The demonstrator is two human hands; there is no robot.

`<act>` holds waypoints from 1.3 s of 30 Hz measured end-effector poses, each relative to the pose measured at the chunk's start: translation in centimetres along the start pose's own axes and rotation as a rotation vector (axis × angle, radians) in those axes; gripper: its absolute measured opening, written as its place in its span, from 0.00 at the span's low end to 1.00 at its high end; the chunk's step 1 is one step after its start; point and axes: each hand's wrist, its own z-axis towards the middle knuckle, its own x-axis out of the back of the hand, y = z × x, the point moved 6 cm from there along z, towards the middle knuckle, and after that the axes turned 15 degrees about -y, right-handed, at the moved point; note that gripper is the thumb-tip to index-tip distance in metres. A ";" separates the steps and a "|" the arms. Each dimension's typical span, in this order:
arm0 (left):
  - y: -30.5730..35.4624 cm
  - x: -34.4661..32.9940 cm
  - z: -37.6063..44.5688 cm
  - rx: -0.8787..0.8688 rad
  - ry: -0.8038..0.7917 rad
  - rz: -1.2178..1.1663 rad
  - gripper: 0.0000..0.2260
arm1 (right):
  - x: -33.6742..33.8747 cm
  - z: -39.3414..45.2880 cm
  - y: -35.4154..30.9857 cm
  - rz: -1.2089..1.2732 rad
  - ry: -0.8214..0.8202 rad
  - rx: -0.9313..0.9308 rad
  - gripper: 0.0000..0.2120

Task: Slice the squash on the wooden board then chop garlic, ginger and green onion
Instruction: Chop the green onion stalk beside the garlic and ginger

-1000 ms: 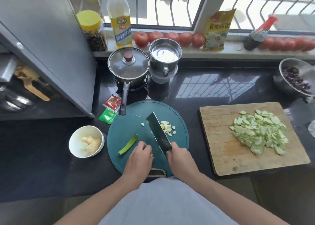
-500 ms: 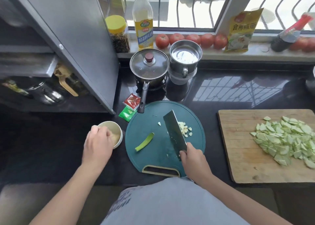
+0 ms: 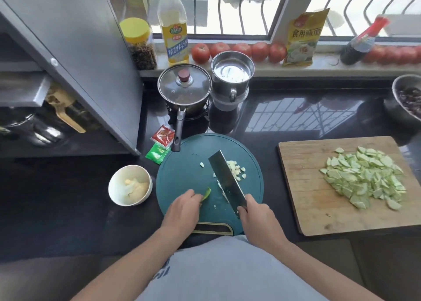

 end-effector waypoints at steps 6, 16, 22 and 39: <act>1.0 -0.4 -0.9 -0.077 0.044 0.081 0.06 | -1.6 -0.3 -1.0 -0.347 -0.114 0.070 0.08; 2.8 -0.9 -2.0 -0.272 0.024 0.444 0.16 | -2.3 4.4 -4.6 -0.270 -0.034 0.050 0.07; 2.9 -1.1 -1.9 -0.254 0.019 0.469 0.19 | -2.3 1.0 -1.5 -0.324 -0.051 0.031 0.12; 3.2 -1.3 -1.9 -0.244 -0.015 0.516 0.10 | -3.5 1.2 -1.4 -0.372 -0.089 0.037 0.13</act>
